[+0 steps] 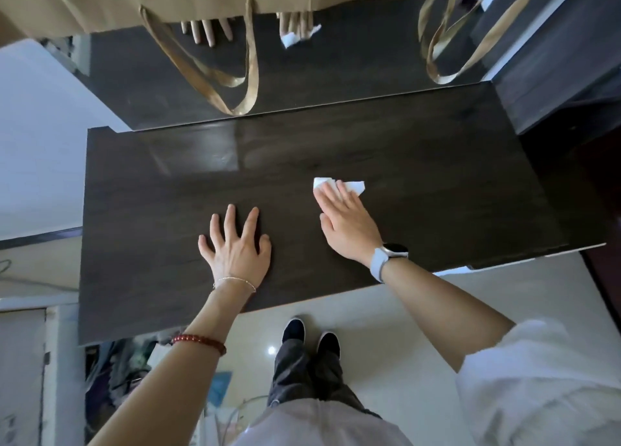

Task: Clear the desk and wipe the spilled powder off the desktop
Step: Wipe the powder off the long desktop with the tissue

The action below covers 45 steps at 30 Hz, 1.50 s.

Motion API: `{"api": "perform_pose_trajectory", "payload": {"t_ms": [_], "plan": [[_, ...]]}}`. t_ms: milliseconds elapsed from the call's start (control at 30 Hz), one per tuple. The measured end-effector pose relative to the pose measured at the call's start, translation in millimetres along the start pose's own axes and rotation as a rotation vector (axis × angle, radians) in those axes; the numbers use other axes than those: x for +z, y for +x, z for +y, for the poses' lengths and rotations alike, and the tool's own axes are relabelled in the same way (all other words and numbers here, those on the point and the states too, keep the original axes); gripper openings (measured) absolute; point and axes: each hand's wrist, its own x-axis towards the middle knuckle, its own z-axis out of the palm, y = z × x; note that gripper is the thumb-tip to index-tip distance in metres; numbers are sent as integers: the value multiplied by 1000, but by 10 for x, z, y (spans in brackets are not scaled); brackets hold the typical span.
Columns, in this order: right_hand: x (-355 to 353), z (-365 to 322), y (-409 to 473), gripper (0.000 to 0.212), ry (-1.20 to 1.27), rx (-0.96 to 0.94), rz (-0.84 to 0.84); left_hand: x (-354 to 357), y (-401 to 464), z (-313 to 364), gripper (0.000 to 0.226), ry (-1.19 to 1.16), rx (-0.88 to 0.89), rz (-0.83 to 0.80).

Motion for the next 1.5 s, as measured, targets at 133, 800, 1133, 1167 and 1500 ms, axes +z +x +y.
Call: {"api": "perform_pose_trajectory", "payload": {"t_ms": [133, 800, 1133, 1167, 1500], "plan": [[-167, 493, 351, 61, -83, 354, 172, -56, 194, -85, 52, 25, 40, 44], [-404, 609, 1267, 51, 33, 740, 215, -167, 585, -392, 67, -25, 41, 116], [22, -513, 1632, 52, -15, 229, 153, -205, 611, -529, 59, -50, 125, 130], [37, -554, 1636, 51, -1, 184, 115, -224, 608, -556, 59, -92, 129, 142], [402, -1470, 1055, 47, 18, -361, -57, -397, -62, -1260, 44, -253, -161, 336]]}}
